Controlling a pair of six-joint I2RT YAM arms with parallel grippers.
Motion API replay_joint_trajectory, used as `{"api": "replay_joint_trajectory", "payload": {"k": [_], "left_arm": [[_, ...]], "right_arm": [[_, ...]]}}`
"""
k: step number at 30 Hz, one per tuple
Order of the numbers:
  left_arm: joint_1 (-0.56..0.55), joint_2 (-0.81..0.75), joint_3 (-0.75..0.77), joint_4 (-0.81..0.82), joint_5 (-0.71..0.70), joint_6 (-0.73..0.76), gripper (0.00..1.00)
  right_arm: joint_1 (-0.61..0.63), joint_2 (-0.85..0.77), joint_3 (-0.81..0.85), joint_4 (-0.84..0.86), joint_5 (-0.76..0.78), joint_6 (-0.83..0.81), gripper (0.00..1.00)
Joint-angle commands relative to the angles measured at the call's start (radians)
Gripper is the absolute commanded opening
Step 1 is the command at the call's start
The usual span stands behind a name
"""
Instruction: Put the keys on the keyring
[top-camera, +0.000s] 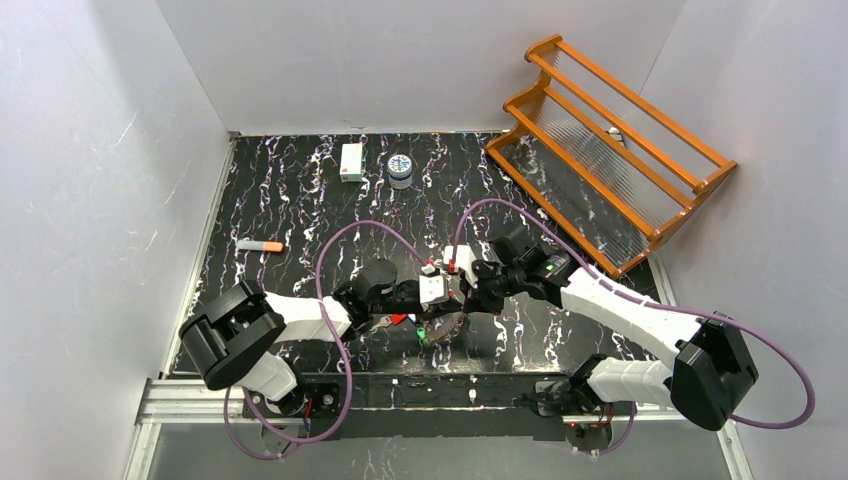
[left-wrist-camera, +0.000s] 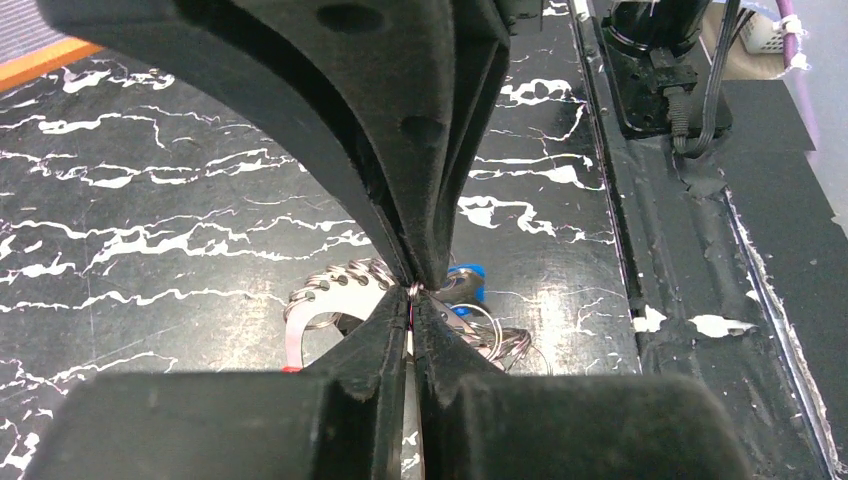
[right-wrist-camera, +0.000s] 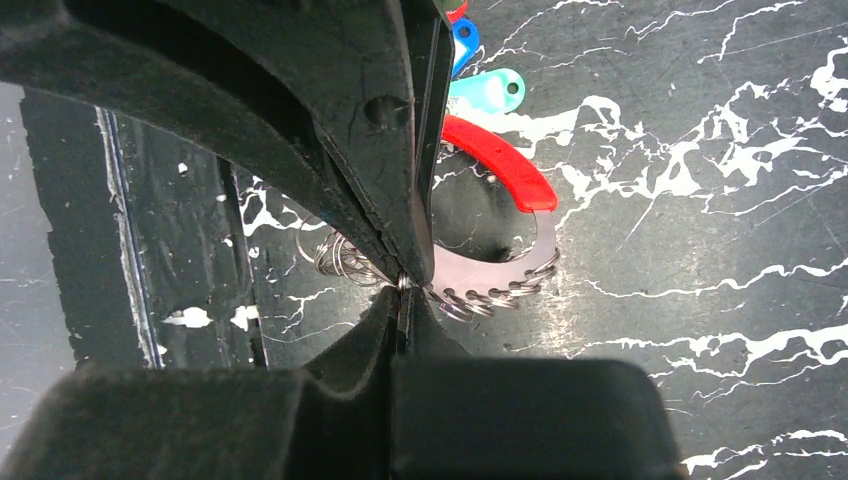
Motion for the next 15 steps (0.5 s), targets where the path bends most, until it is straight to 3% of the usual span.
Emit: {"api": "replay_joint_trajectory", "payload": {"k": [1,5,12,15], "left_arm": [[-0.008,0.01,0.021,0.016,-0.049,0.0,0.0],[-0.008,-0.001,0.013,0.019,-0.096,-0.013,0.0],[-0.008,-0.031,-0.054,0.136,-0.178,-0.109,0.0],[-0.008,-0.036,-0.106,0.257,-0.228,-0.173,0.0]], "right_arm": [[0.005,-0.027,0.03,0.035,-0.023,-0.002,0.01],[0.005,-0.027,0.033,0.043,-0.009,0.009,0.01],[-0.003,-0.108,-0.072,0.218,0.024,0.09,0.58],[-0.018,-0.176,-0.136,0.305,0.03,0.13,0.65]]}}
